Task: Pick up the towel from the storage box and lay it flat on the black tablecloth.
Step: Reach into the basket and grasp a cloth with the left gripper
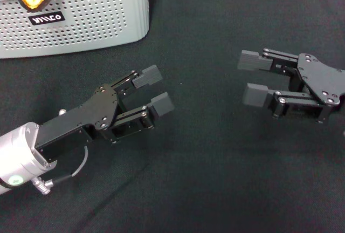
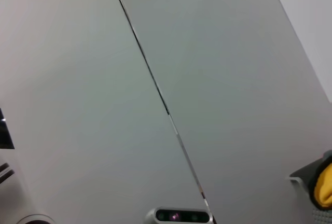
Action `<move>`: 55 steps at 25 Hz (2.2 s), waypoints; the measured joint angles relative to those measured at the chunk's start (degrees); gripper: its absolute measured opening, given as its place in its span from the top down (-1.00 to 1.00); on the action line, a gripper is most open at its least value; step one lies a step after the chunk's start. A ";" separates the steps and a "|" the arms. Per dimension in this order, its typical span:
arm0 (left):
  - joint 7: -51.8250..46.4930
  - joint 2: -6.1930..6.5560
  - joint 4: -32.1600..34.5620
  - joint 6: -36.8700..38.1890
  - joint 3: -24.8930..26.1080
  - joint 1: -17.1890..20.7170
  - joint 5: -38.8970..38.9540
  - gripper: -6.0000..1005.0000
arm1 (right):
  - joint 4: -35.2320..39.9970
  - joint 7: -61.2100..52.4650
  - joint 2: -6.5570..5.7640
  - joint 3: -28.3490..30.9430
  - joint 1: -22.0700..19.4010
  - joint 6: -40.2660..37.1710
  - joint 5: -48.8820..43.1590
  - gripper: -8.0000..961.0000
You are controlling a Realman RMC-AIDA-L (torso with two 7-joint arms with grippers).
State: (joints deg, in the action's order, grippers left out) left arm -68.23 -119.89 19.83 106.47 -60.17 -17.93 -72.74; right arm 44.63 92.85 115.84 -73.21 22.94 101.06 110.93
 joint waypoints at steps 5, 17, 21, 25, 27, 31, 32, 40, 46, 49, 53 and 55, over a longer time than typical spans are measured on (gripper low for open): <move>0.50 0.01 0.06 -0.61 0.86 0.12 0.03 -0.74 | 0.39 1.20 -0.09 0.57 0.03 -1.16 -0.04 -0.62; 2.94 -0.07 -0.14 -11.75 3.92 -0.11 7.77 -0.73 | -0.56 3.62 0.03 6.42 -0.42 -6.84 -0.06 -0.61; 4.80 0.01 -0.15 -15.45 3.93 0.14 13.45 -0.73 | -1.75 3.65 -0.15 7.81 -0.45 -6.97 -0.06 -0.61; 5.23 0.26 0.35 -19.57 4.17 0.29 14.36 -0.73 | -2.19 3.66 -0.26 9.05 -0.39 -6.96 -0.20 -0.61; 6.06 0.55 0.35 -20.50 4.57 0.59 14.32 -0.72 | -2.21 3.65 -0.26 9.42 -0.40 -7.01 -0.19 -0.61; 7.09 1.16 0.28 -22.07 5.86 1.74 14.38 -0.72 | -2.30 3.65 -0.27 10.43 -0.29 -7.11 -0.17 -0.61; 7.10 1.21 0.24 -22.57 7.23 2.08 14.33 -0.72 | -2.31 3.66 -0.27 10.53 -0.20 -7.14 -0.17 -0.61; 7.61 0.71 0.40 -27.70 10.48 2.31 14.26 -0.72 | -2.31 3.65 -0.33 10.73 0.27 -7.34 -0.13 -0.60; 9.46 0.61 0.51 -29.83 10.52 1.88 16.70 -0.71 | -2.35 3.65 -0.35 10.89 -0.01 -7.42 -0.08 -0.60; 9.54 0.61 0.53 -29.72 10.52 1.91 18.82 -0.71 | -2.40 3.65 -0.36 11.28 -0.17 -7.45 -0.05 -0.60; 9.56 0.61 0.56 -29.56 10.52 2.18 21.17 -0.71 | -2.45 3.65 -0.35 11.49 -0.23 -7.46 -0.02 -0.60; 9.56 0.52 0.56 -29.55 10.53 2.19 21.70 -0.71 | -2.45 3.65 -0.35 11.51 -0.15 -7.55 -0.01 -0.60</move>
State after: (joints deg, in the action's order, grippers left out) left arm -58.66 -119.37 20.39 76.93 -49.64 -15.74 -51.04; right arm 42.18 96.50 115.48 -61.71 22.79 93.50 110.92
